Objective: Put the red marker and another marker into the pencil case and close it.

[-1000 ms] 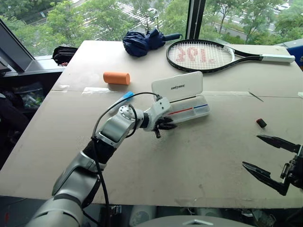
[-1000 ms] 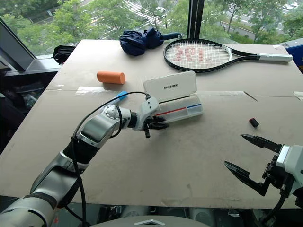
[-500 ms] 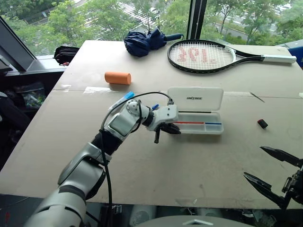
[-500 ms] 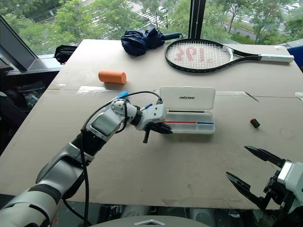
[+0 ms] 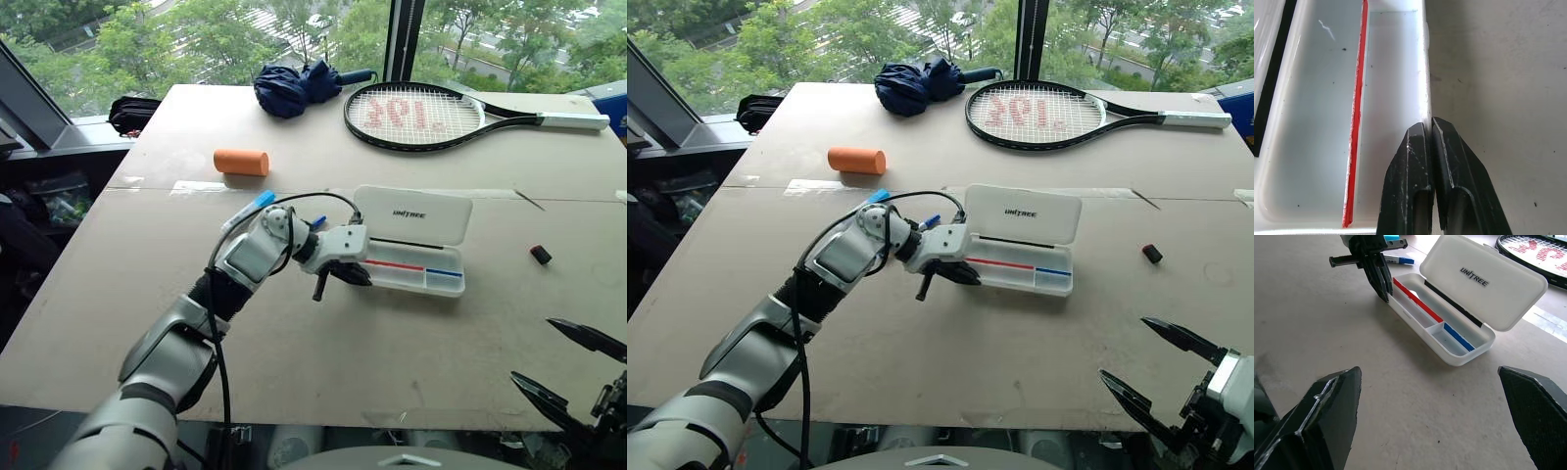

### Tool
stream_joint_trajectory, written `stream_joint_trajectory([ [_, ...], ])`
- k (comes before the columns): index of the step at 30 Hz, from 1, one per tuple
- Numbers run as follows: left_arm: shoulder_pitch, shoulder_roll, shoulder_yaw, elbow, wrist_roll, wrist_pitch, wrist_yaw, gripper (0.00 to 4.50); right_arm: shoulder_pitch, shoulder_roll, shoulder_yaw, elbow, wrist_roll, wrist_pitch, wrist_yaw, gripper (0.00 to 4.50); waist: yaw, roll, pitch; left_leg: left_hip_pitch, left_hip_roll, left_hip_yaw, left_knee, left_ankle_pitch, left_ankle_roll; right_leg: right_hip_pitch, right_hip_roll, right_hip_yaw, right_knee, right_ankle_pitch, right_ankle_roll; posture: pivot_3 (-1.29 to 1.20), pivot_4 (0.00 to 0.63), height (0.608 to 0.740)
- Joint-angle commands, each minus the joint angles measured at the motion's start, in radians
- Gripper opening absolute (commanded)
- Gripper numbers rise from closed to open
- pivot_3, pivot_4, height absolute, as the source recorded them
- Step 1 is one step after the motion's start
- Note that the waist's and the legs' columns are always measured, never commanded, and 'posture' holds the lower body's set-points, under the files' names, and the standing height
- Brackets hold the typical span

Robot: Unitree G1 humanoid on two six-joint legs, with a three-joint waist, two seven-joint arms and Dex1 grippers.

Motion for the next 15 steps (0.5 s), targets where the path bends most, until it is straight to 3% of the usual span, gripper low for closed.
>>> stream_joint_trajectory([
  [1,0.018,0.015,0.036,-0.081,0.0,0.041,0.012,0.1,-0.002,-0.026,-0.058,0.028,0.034,-0.024,0.025,4.5,0.0,0.0,0.0,0.0,0.0,0.0,0.0,0.0,0.0,0.0,0.0,0.0,0.0,0.0,0.0,0.0,0.15,0.73],
  [5,0.037,0.015,0.049,-0.121,-0.011,0.083,0.018,0.1,-0.023,-0.059,-0.07,0.047,0.052,-0.014,0.031,4.5,0.0,0.0,0.0,0.0,0.0,0.0,0.0,0.0,0.0,0.0,0.0,0.0,0.0,0.0,0.0,0.0,0.15,0.73],
  [6,0.042,0.018,0.058,-0.139,-0.021,0.098,0.02,0.67,-0.029,-0.067,-0.072,0.049,0.057,-0.011,0.033,4.5,0.0,0.0,0.0,0.0,0.0,0.0,0.0,0.0,0.0,0.0,0.0,0.0,0.0,0.0,0.0,0.0,0.15,0.73],
  [8,0.056,0.027,0.111,-0.184,-0.057,0.133,0.039,1.37,-0.044,-0.088,-0.071,0.05,0.068,0.001,0.033,4.5,-0.001,0.0,0.0,0.0,0.0,0.0,0.0,0.0,0.0,0.0,0.0,0.0,0.0,0.0,0.0,0.0,0.15,0.73],
  [9,0.069,0.033,0.161,-0.225,-0.102,0.19,0.053,1.96,-0.052,-0.097,-0.068,0.044,0.077,0.009,0.031,4.5,-0.001,0.0,0.0,0.0,0.001,0.0,0.0,0.0,0.0,0.0,0.0,0.0,0.0,0.0,0.0,0.0,0.15,0.73],
  [10,0.088,0.045,0.212,-0.27,-0.147,0.247,0.064,2.11,-0.057,-0.105,-0.065,0.037,0.087,0.018,0.029,4.5,-0.001,0.0,0.0,0.0,0.001,0.0,0.0,0.0,0.0,0.0,0.0,0.0,0.0,0.0,0.0,0.0,0.15,0.73],
  [11,0.121,0.067,0.287,-0.328,-0.208,0.308,0.074,2.69,-0.068,-0.114,-0.057,0.023,0.1,0.029,0.023,4.5,-0.005,0.0,0.0,0.0,0.002,0.0,0.0,0.0,0.0,0.0,0.0,0.0,0.001,0.0,0.0,0.0,0.15,0.73],
  [15,0.279,0.142,0.534,-0.486,-0.327,0.502,0.203,2.69,-0.147,-0.15,0.002,-0.034,0.152,0.086,-0.018,4.5,-0.02,0.002,0.0,0.001,0.004,-0.001,0.0,0.0,0.0,0.0,0.0,-0.001,0.001,0.0,0.0,0.0,0.15,0.73],
])
